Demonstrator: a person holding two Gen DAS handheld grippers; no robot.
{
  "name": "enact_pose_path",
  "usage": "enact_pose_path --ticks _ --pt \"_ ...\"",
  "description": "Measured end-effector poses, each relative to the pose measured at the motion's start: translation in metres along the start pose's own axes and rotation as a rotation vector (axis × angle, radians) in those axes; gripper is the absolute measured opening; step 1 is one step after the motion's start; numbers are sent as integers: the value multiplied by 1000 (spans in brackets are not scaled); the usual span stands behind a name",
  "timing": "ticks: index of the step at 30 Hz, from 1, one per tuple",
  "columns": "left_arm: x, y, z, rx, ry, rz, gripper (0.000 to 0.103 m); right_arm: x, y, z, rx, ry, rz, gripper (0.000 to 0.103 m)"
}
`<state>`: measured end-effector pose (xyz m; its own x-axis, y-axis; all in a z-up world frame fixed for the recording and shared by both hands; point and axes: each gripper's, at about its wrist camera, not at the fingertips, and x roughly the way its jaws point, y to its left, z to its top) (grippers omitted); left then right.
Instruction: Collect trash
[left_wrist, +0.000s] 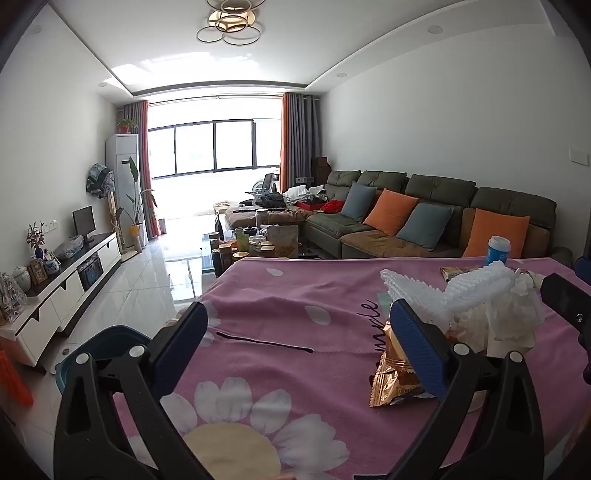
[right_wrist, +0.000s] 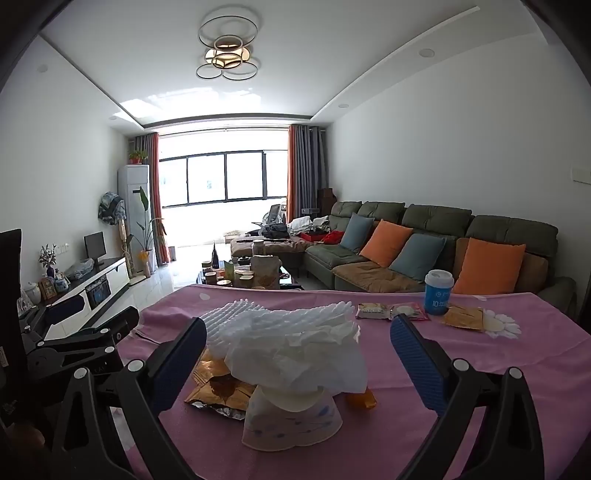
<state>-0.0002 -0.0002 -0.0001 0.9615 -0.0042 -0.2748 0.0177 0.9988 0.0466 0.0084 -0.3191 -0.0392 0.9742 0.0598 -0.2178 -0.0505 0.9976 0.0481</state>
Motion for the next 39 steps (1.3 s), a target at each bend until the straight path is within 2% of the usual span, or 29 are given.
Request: enact_pose_path --ticks 2,4,39 --pt "-2 -1 0 -3 5 -6 97 1 2 0 -14 28 1 96" --pt "0 7 2 -33 11 -5 97 1 3 -1 -16 25 -1 96" --pt "-8 -2 3 -23 -10 -2 97 -4 6 3 -14 14 -12 96"
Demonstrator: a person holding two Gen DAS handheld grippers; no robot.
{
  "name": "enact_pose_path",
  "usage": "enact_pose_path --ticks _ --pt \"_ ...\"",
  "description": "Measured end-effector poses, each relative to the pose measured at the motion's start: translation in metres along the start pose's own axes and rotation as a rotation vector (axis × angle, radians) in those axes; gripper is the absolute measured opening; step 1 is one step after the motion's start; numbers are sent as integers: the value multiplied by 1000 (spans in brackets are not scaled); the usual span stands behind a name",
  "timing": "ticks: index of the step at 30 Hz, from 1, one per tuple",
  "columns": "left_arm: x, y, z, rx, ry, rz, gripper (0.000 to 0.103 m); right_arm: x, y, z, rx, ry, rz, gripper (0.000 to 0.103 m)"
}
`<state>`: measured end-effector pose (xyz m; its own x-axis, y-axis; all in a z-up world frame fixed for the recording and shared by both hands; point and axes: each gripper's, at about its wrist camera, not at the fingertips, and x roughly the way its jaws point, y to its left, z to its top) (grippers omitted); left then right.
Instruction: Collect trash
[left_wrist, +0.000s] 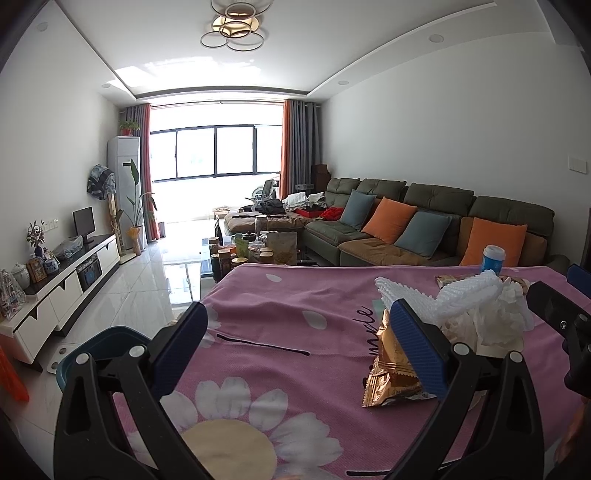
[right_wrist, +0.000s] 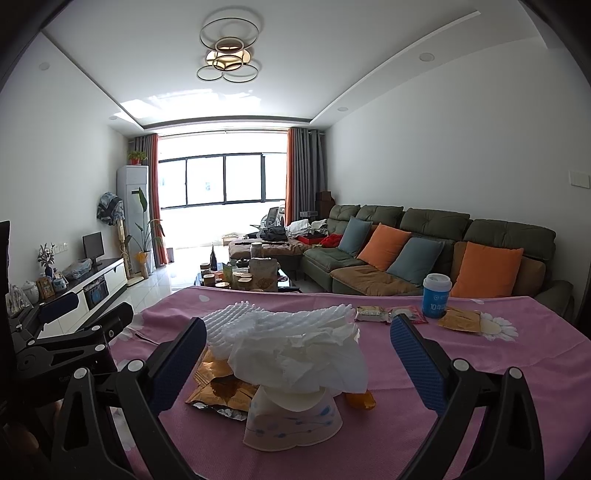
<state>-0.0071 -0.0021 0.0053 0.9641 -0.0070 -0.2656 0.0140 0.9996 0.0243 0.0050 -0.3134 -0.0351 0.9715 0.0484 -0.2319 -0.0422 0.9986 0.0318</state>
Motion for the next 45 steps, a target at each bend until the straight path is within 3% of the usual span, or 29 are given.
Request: enact_pose_path --ticks 38,45 --pt "0 0 0 -3 0 -2 97 5 1 -2 6 5 7 96" --pt "4 -3 -4 0 20 -32 97 8 -3 -5 14 10 14 96"
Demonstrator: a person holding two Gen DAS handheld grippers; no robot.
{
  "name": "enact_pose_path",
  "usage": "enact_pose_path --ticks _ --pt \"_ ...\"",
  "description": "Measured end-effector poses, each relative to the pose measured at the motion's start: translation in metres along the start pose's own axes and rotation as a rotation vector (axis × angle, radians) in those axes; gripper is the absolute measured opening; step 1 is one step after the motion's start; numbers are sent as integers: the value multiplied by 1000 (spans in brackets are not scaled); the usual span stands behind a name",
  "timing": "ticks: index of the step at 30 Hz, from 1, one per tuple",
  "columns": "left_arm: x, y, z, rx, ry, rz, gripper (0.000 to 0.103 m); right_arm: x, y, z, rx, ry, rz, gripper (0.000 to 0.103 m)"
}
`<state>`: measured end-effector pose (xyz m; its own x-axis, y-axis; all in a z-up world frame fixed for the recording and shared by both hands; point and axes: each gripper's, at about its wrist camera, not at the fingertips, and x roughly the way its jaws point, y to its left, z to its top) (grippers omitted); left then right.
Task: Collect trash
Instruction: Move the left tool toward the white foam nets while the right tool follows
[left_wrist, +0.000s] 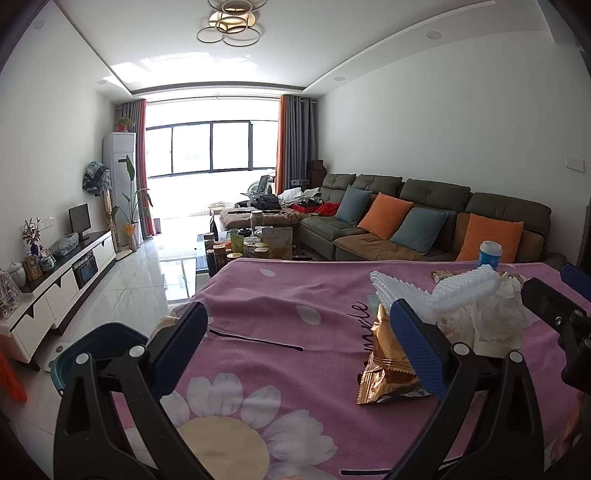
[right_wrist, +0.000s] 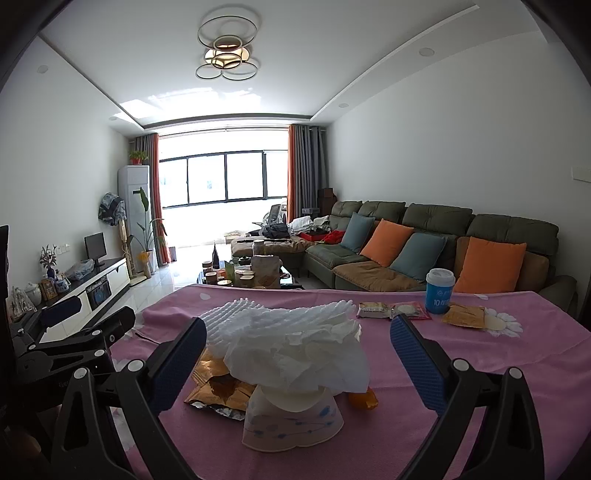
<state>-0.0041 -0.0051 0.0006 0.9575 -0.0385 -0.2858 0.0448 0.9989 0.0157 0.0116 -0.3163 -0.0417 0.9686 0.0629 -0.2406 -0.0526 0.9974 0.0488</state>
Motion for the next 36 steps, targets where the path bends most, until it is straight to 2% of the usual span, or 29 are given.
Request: enact_pose_path --ticks 11,16,21,25,27,30,31,32,34,35,36 --pt "26 -21 -7 47 113 -193 97 13 -24 -6 58 65 30 96" --pt "45 -34 -14 78 183 -244 97 19 -31 -12 76 100 46 96" --pt "61 -42 -19 109 215 -260 87 23 -34 -14 81 122 69 96" --pt "64 -45 -15 123 221 -282 80 34 -44 -11 134 145 119 95" --pt "68 -46 -14 119 231 -298 76 40 -50 -10 168 166 156 91" --pt "77 -43 -17 118 263 -320 64 50 -60 -13 236 215 229 76" --pt "80 -42 -18 117 278 -333 61 54 -63 -14 257 230 252 63" --pt "83 -42 -20 115 293 -345 59 56 -66 -16 278 243 271 57" --pt "88 -42 -24 110 320 -372 54 58 -69 -17 303 256 302 39" --pt "91 -42 -25 107 333 -388 49 58 -70 -17 307 255 309 32" --pt "93 -42 -27 105 344 -399 43 57 -70 -16 304 253 312 29"
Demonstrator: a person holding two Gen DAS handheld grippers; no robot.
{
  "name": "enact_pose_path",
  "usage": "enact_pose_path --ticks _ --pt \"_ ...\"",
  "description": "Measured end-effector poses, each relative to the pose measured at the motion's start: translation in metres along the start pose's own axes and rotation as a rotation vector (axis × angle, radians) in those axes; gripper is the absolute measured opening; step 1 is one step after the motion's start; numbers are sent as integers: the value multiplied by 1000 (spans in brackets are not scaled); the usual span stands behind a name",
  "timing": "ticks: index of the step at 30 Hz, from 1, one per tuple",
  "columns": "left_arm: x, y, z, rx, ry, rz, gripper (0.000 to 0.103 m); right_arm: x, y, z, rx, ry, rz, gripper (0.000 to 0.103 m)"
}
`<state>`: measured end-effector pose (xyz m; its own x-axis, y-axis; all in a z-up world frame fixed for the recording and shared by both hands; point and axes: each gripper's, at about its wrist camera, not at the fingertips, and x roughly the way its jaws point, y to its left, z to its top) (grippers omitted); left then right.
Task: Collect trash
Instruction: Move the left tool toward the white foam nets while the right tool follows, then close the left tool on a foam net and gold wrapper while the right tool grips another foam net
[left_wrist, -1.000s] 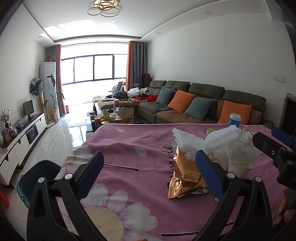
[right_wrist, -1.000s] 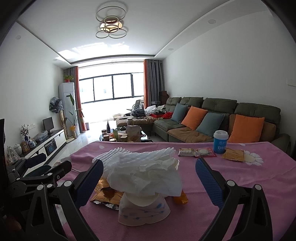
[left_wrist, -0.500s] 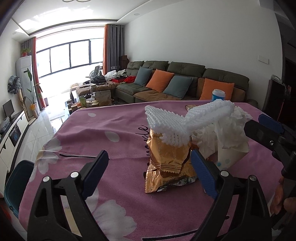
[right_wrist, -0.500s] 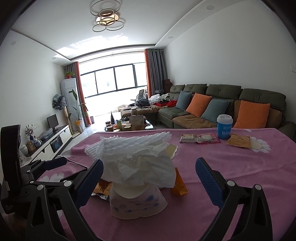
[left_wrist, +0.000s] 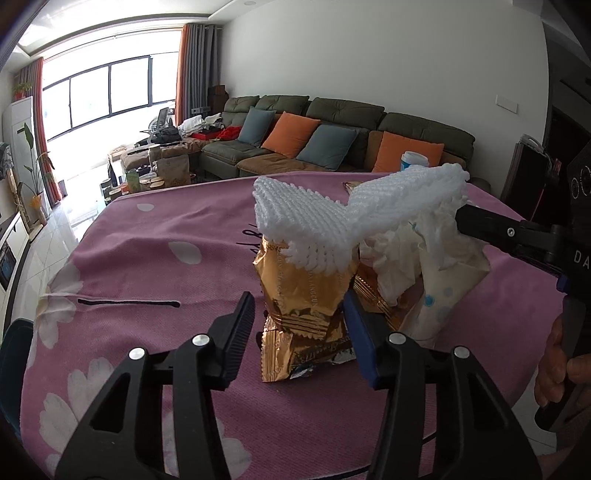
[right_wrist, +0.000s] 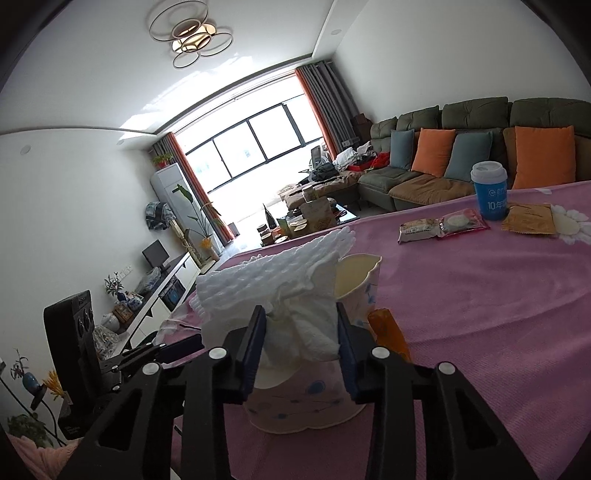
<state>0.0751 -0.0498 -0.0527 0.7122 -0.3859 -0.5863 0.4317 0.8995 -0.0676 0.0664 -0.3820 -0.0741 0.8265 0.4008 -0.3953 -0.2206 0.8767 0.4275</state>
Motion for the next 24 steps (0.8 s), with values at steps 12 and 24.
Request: enact_pose_path --ticks 12,24 --pt "2 25 7 -56 -10 -54 31 -15 12 21 -62 -53 28 10" --pt "-42 23 16 23 -66 47 30 -2 11 26 -61 -21 25 49"
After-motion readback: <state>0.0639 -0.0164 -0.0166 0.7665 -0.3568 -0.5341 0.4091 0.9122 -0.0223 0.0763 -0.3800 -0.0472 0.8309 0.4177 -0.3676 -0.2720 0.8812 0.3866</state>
